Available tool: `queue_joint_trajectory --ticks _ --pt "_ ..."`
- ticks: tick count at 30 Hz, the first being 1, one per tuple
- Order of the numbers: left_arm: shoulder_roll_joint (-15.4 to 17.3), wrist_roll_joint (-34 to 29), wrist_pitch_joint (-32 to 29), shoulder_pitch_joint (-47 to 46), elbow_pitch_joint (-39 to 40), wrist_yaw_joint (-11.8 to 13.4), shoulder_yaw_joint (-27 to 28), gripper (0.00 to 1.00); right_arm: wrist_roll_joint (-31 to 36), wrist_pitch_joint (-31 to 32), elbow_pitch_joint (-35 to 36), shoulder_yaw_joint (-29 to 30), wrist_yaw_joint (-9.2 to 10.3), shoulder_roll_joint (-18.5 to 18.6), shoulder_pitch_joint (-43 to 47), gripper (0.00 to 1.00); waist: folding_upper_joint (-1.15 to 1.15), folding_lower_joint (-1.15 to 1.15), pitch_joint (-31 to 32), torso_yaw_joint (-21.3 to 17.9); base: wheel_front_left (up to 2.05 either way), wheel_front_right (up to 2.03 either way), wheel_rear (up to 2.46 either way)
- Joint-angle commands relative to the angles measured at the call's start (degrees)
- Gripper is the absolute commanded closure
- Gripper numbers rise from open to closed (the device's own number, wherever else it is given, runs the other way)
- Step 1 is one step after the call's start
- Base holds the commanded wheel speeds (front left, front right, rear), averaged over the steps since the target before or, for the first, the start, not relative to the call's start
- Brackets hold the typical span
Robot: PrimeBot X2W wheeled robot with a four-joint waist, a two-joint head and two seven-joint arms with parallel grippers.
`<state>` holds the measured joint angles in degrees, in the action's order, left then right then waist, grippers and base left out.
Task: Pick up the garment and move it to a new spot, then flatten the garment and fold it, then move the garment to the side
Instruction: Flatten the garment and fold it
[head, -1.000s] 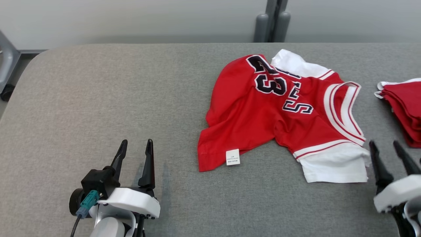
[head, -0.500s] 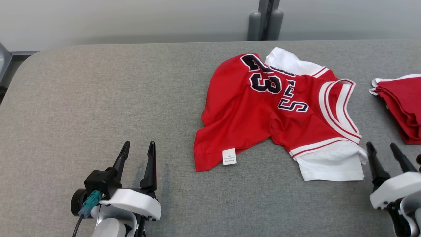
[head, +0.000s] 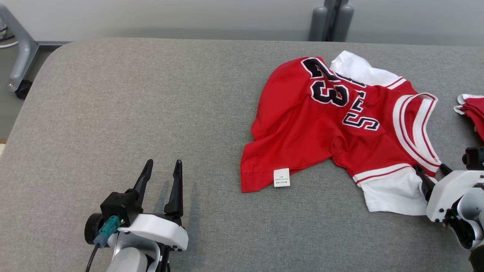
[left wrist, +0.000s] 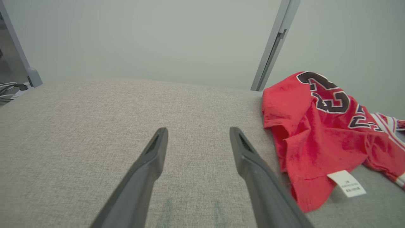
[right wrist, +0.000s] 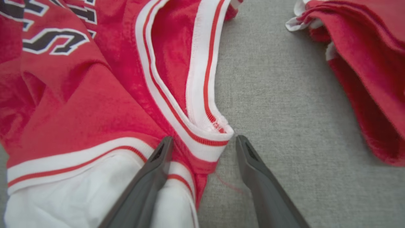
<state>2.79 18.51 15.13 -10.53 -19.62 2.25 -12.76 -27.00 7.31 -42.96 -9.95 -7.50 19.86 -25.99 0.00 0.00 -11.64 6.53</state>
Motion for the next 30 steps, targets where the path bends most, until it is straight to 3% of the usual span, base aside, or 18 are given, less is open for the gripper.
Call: queue_joint_trajectory --ticks 1,2,3,5,6,16,26,27,28,30 --pt "0.2 0.1 0.0 -0.7 -0.1 0.0 0.0 0.00 -0.7 0.7 -0.6 -0.4 0.02 0.6 -0.5 0.00 0.00 0.00 -0.2 0.4 0.00 0.00 0.00" --pt "0.2 0.1 0.0 -0.8 -0.1 0.1 0.0 0.00 -1.1 1.7 -1.2 -1.6 0.02 1.0 -0.8 0.06 0.00 0.00 -0.2 0.6 0.00 0.00 0.00" --pt "0.2 0.1 0.0 -0.8 0.0 0.2 0.0 0.00 -1.8 2.3 -1.6 -2.6 0.02 1.2 -0.9 0.53 0.00 0.00 -0.3 0.8 0.00 0.00 0.00" --pt "0.2 0.1 0.0 -0.8 0.0 0.2 0.0 0.00 -3.1 2.8 -1.9 -4.5 0.02 1.8 -1.3 0.75 0.00 0.00 -0.4 1.1 0.00 0.00 0.00" --pt "0.2 0.1 0.0 -0.8 0.1 0.2 0.0 0.00 -3.4 2.2 -1.8 -5.1 0.02 2.4 -1.8 1.00 0.00 0.00 -0.4 1.2 0.00 0.00 0.00" --pt "0.2 0.3 0.0 -1.2 0.2 0.0 -0.4 0.00 -2.1 -2.5 -3.2 -6.6 0.02 8.1 -12.0 1.00 0.00 0.00 -1.3 2.1 0.00 0.00 0.00" --pt "0.2 0.9 0.0 -2.6 0.3 0.3 -1.2 0.00 1.9 -2.9 -11.1 -6.9 0.02 7.9 -22.6 1.00 0.00 0.00 -3.6 4.1 0.00 0.00 0.00" --pt "0.2 1.0 0.0 -2.8 0.3 0.3 -1.2 0.00 2.6 -4.0 -12.1 -6.5 0.02 7.8 -23.5 0.67 0.00 0.00 -3.8 4.2 0.00 0.00 0.00" --pt "0.2 1.1 0.0 -2.9 0.3 0.4 -1.3 0.00 3.3 -5.3 -13.2 -5.9 0.02 7.7 -24.4 0.02 0.00 0.00 -4.0 4.4 0.00 0.00 0.00" --pt "0.2 1.2 0.0 -3.1 0.2 0.5 -1.5 0.00 5.0 -7.9 -15.1 -5.5 0.02 7.0 -25.4 0.00 0.00 0.00 -4.2 4.6 0.00 0.00 0.00"
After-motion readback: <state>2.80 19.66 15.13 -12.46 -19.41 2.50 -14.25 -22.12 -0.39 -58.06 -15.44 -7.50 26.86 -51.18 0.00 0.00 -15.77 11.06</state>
